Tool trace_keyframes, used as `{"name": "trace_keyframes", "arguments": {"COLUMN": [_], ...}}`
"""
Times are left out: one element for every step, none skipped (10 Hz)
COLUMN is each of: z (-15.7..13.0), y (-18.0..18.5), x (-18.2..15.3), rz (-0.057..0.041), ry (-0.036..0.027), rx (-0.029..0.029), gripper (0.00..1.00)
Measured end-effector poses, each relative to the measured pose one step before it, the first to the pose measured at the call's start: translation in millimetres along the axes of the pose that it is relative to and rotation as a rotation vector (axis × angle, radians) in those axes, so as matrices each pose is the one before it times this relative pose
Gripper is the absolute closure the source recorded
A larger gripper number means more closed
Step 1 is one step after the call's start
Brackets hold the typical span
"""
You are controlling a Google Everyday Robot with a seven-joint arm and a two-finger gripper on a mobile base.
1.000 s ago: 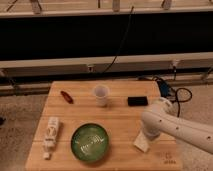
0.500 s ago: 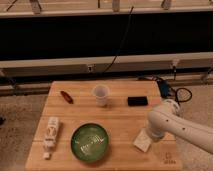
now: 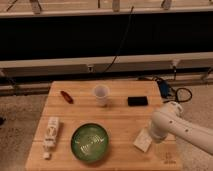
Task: Wipe the white sponge on the table
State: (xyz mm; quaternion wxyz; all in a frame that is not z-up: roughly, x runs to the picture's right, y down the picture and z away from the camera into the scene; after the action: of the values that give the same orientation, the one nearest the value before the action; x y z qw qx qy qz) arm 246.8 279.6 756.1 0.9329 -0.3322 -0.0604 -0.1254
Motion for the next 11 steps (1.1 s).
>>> {"name": "trace_keyframes", "arguments": {"z": [1.91,2.93,1.99,2.67,2.32,2.2,1.88,1.4,1.9,0.97,0.32], "y": [-0.82,-1.94,-0.66,-1.22,-1.43,-0.89,-0.38,0.38,-0.02,-0.22,0.15], "x": [0.5,0.09,1.36,1.26,0.61,1.17,0.05,0.13,-0.3,-0.86,-0.42], "rz": [-0.00052,-0.00288,0.00039,0.00064,0.00027,0.0021,-0.00055,-0.0002,-0.00213,-0.00286,-0.00217], "ry": [-0.00366,-0.00551,-0.00338,-0.00474,-0.00433,-0.00381,-0.00366,-0.00255,-0.00396,-0.00225,-0.0006], "rx": [0.00266,0.00241,0.00025,-0.00082,-0.00109,-0.00171,-0.00524,-0.00596,-0.00807,-0.00498,-0.00257], "gripper": [0.2,0.2,0.2,0.2,0.2,0.2,0.2,0.23,0.34,0.45,0.52]}}
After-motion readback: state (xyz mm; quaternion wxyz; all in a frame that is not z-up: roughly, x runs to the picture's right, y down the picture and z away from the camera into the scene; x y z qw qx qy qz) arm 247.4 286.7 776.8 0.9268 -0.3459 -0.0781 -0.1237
